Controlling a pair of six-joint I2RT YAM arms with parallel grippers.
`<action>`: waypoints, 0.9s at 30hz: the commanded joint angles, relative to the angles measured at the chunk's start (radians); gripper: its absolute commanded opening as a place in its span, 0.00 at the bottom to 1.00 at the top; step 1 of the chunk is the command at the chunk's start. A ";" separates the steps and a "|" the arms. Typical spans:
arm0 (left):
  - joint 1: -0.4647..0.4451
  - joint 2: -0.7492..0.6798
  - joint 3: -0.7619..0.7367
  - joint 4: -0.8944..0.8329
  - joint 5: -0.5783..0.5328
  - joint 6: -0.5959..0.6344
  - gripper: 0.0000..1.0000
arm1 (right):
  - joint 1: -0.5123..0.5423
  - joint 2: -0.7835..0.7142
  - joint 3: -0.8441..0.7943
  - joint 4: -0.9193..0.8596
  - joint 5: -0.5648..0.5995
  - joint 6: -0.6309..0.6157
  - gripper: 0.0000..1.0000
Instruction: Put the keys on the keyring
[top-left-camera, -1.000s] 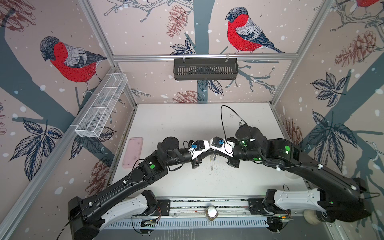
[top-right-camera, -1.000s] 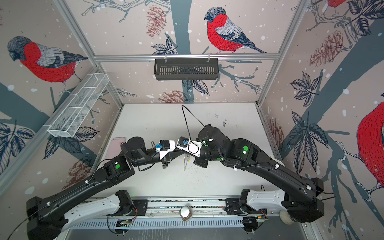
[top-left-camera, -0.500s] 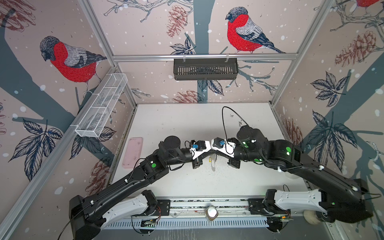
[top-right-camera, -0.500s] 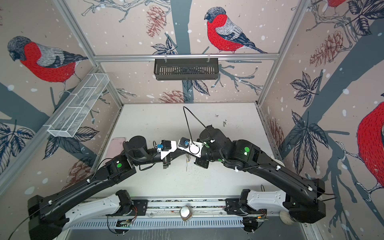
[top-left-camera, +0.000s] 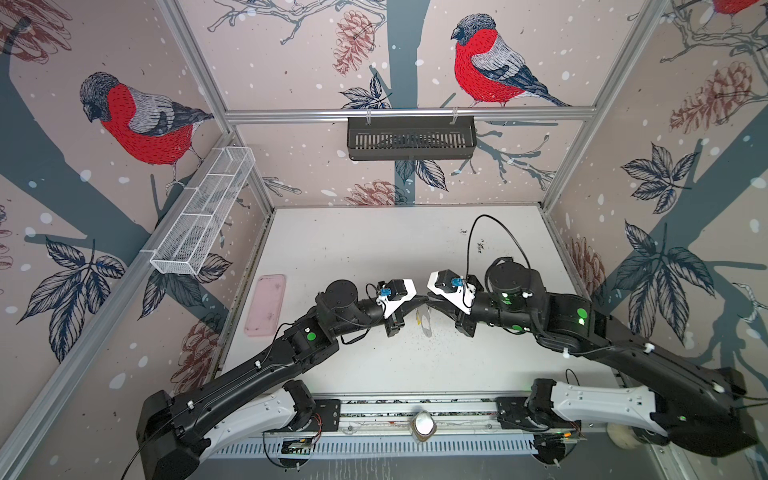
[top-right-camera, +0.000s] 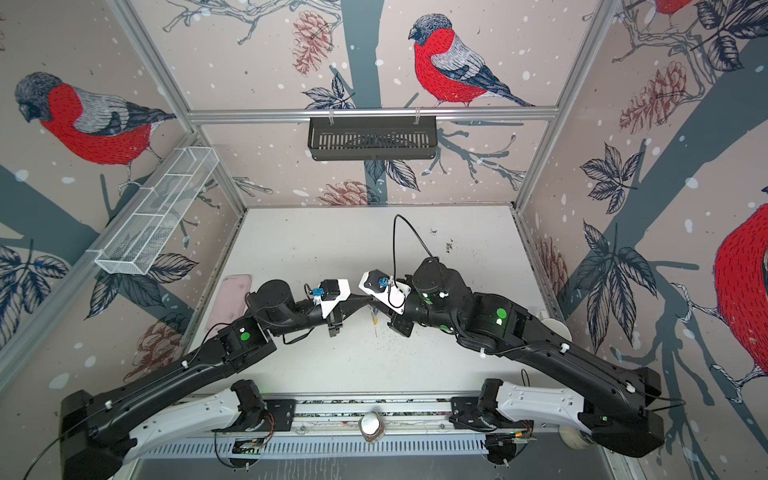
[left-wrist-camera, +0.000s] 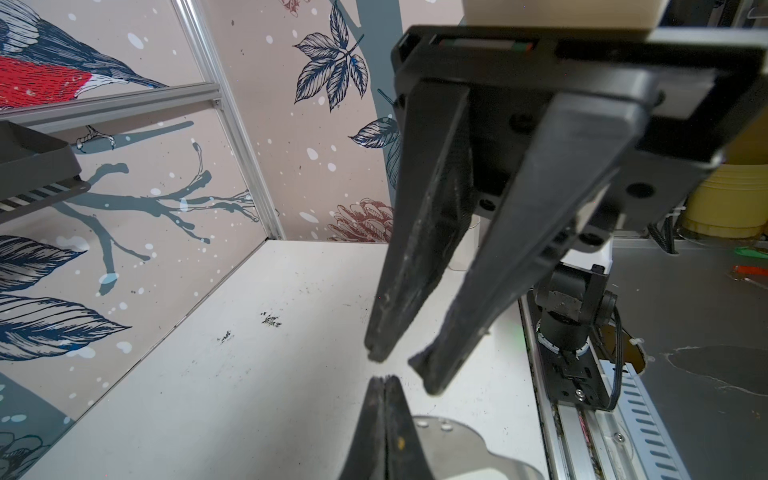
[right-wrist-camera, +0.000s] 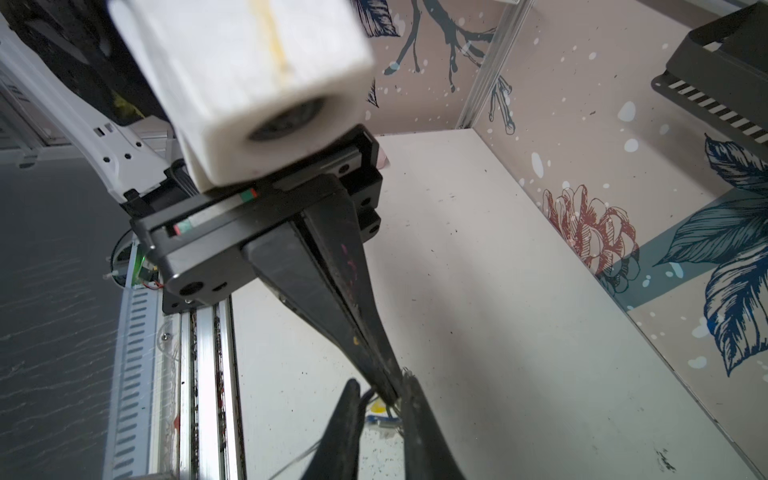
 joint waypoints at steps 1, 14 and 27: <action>0.006 -0.002 -0.007 0.085 -0.005 -0.024 0.00 | 0.003 -0.026 -0.031 0.092 0.013 0.046 0.25; 0.061 -0.016 -0.061 0.203 0.095 -0.090 0.00 | 0.002 -0.191 -0.325 0.399 0.101 0.234 0.24; 0.086 -0.004 -0.123 0.356 0.200 -0.163 0.00 | 0.006 -0.130 -0.406 0.520 0.010 0.271 0.12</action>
